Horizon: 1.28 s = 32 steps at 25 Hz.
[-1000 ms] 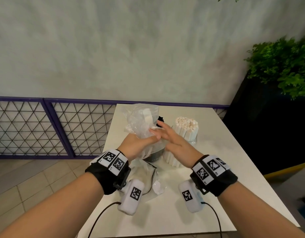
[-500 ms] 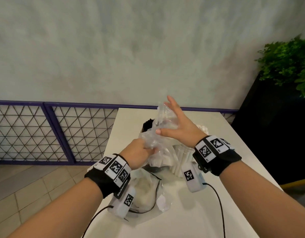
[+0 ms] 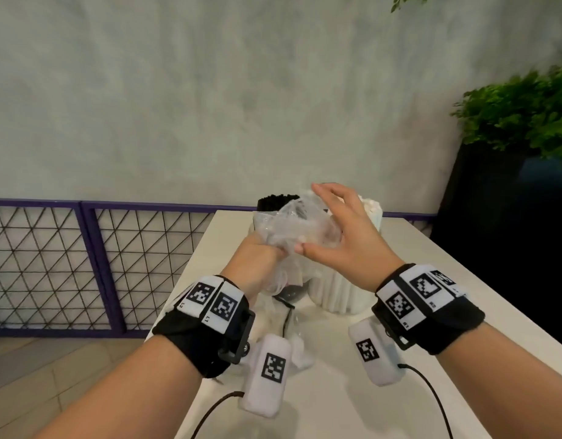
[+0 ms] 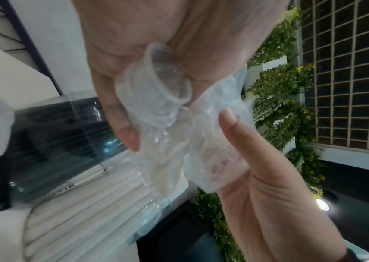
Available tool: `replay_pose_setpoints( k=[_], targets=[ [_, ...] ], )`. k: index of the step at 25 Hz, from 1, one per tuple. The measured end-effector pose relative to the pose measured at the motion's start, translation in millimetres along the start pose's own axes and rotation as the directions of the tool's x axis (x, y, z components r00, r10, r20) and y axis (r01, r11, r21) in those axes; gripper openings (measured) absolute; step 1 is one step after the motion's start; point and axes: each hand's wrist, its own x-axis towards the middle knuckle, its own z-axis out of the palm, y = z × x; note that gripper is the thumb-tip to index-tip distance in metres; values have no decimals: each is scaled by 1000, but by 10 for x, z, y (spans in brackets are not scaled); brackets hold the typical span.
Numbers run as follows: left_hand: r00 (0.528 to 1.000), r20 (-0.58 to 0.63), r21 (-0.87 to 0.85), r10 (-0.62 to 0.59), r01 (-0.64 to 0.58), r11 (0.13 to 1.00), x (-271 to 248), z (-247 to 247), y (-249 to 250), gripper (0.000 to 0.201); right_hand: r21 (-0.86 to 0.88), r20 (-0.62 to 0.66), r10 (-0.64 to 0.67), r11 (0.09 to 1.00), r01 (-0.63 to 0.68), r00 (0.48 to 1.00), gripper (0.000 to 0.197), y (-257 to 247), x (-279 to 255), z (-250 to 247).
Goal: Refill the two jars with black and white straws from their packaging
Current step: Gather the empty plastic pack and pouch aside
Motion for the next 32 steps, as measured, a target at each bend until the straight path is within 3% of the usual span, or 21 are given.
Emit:
replay_pose_setpoints(
  k=[3,5,7,10,13,18,20,22,24,26,30,32],
  targets=[
    [999,-34,-27,-38,38,999,-342,52,-96,31,63,18,-30,998,29,999,50,-112,-416,-77],
    [993,-73,-145,-92,80,986,-565,69,-94,28,-95,36,-131,986,134,991,39,-215,-710,-5],
    [988,-21,-293,-150,137,946,-719,123,-50,26,-200,124,-178,959,200,976,54,-256,-887,142],
    [972,213,-491,-99,194,849,-948,225,-42,46,-137,213,-127,978,159,969,80,-335,-1099,297],
    [942,335,-582,-36,236,778,-1028,231,-69,71,99,115,-47,994,36,992,63,-385,-1205,312],
    [942,333,-609,-50,255,751,-977,312,-205,78,259,-63,14,966,2,998,25,-314,-1201,320],
    [944,328,-584,-39,235,777,-992,379,-210,68,367,-188,104,930,-28,977,26,-287,-1186,300],
    [954,298,-483,-36,183,857,-994,457,-229,47,403,-267,143,915,-24,953,40,-275,-1179,275],
    [965,260,-384,-24,126,915,-978,527,-260,34,370,-287,132,929,-18,949,58,-271,-1178,245],
    [964,264,-378,-26,128,917,-979,533,-270,35,293,-267,119,955,-36,956,67,-259,-1170,200],
    [939,344,-376,-32,169,911,-970,515,-215,41,76,-232,-34,996,53,972,41,-212,-1220,137],
    [953,301,-333,-37,142,932,-944,526,-255,33,55,-238,-95,992,111,967,40,-196,-1265,131]
  ],
)
